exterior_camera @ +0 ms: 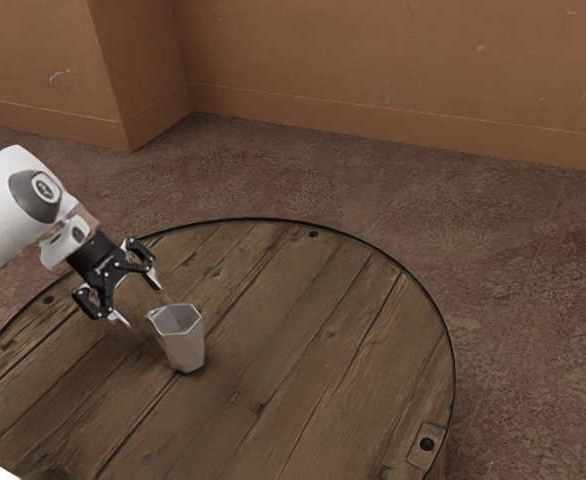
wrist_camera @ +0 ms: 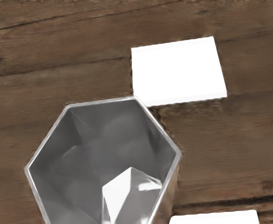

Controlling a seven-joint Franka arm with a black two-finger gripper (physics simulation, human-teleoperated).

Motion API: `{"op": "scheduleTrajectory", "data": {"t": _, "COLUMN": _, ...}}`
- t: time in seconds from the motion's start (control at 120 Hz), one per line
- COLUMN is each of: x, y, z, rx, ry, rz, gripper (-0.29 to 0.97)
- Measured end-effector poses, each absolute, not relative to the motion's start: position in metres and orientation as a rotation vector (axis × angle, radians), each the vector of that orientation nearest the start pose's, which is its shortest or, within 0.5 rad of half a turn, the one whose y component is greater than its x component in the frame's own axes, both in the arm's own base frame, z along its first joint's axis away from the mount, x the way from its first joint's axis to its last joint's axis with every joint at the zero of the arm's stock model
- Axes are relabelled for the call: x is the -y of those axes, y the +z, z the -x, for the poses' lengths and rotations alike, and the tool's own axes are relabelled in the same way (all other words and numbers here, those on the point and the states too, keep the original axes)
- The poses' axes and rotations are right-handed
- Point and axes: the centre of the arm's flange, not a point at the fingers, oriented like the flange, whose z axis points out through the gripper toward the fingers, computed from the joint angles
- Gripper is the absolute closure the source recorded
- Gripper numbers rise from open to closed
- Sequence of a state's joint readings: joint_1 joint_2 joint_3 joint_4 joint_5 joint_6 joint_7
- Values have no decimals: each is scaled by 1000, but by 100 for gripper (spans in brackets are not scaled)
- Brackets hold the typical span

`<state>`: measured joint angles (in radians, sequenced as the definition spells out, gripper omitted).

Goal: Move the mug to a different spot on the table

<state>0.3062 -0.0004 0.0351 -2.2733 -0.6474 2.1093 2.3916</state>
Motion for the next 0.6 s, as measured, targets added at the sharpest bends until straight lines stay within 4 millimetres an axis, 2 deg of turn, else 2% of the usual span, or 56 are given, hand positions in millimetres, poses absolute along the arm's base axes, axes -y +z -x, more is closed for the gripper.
{"op": "scheduleTrajectory", "data": {"t": 0.05, "x": -141, "y": 381, "z": -477, "rx": -2435, "ry": -796, "rz": 2183, "gripper": 3}}
{"op": "scheduleTrajectory", "data": {"t": 0.083, "x": -133, "y": 394, "z": -476, "rx": -2454, "ry": -762, "rz": 2159, "gripper": 2}}
{"op": "scheduleTrajectory", "data": {"t": 0.183, "x": -67, "y": 431, "z": -498, "rx": -2599, "ry": -550, "rz": 2015, "gripper": 2}}
{"op": "scheduleTrajectory", "data": {"t": 0.233, "x": -49, "y": 453, "z": -512, "rx": -2607, "ry": -442, "rz": 1982, "gripper": 1}}
{"op": "scheduleTrajectory", "data": {"t": 0.367, "x": -23, "y": 518, "z": -548, "rx": -2505, "ry": -224, "rz": 1987, "gripper": 1}}
{"op": "scheduleTrajectory", "data": {"t": 0.475, "x": -6, "y": 564, "z": -556, "rx": -2388, "ry": -161, "rz": 2050, "gripper": 0}}
{"op": "scheduleTrajectory", "data": {"t": 0.533, "x": -1, "y": 575, "z": -554, "rx": -2331, "ry": -133, "rz": 2110, "gripper": 0}}
{"op": "scheduleTrajectory", "data": {"t": 0.6, "x": -1, "y": 578, "z": -552, "rx": -2263, "ry": -101, "rz": 2192, "gripper": 0}}
